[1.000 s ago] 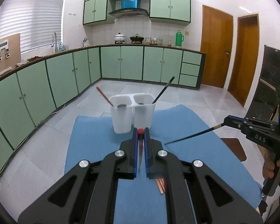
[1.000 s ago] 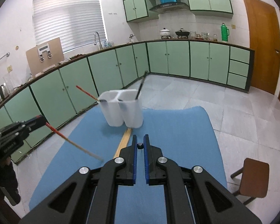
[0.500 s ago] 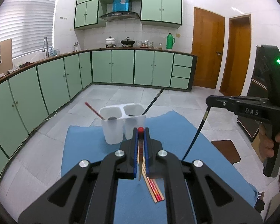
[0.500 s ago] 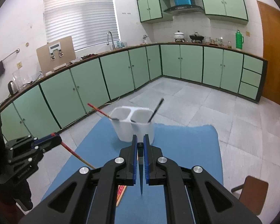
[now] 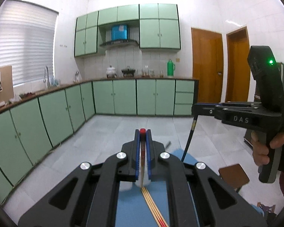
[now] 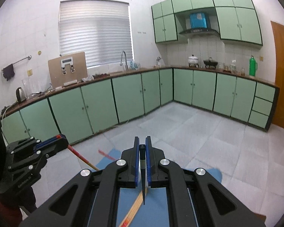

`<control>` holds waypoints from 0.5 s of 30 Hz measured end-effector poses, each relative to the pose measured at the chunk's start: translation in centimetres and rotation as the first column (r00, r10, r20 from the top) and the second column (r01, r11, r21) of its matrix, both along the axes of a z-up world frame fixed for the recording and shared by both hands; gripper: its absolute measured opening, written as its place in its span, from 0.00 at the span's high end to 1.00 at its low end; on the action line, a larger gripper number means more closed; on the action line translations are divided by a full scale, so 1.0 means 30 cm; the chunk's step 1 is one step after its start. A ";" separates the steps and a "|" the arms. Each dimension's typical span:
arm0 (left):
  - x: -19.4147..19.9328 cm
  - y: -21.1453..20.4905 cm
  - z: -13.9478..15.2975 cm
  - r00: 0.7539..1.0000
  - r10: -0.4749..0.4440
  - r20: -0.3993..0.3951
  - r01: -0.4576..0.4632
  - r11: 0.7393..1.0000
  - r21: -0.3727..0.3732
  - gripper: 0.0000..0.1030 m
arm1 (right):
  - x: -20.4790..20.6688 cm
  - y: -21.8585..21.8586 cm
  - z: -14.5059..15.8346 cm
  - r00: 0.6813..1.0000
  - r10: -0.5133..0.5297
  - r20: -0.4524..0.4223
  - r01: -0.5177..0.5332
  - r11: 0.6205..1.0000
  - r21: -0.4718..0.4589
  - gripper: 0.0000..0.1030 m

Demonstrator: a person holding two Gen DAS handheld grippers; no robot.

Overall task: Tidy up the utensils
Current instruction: 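Lift both chopsticks and carry them up over the white holder, then lower the chopsticks into the holder and open both tools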

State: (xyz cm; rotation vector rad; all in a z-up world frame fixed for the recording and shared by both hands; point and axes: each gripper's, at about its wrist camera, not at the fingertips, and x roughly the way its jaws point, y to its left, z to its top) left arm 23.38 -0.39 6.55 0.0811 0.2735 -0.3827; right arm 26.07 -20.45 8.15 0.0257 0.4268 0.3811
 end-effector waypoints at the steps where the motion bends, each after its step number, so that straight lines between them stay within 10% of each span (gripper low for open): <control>1: 0.019 -0.004 0.017 1.000 0.002 0.012 -0.002 1.000 -0.001 0.95 | 0.019 0.007 0.020 1.000 0.000 0.012 0.000 1.000 0.002 0.94; 15: 0.334 -0.046 -0.022 0.997 0.072 0.018 -0.072 0.997 -0.027 0.95 | 0.303 0.047 0.025 0.995 -0.072 0.072 0.071 0.997 0.008 0.94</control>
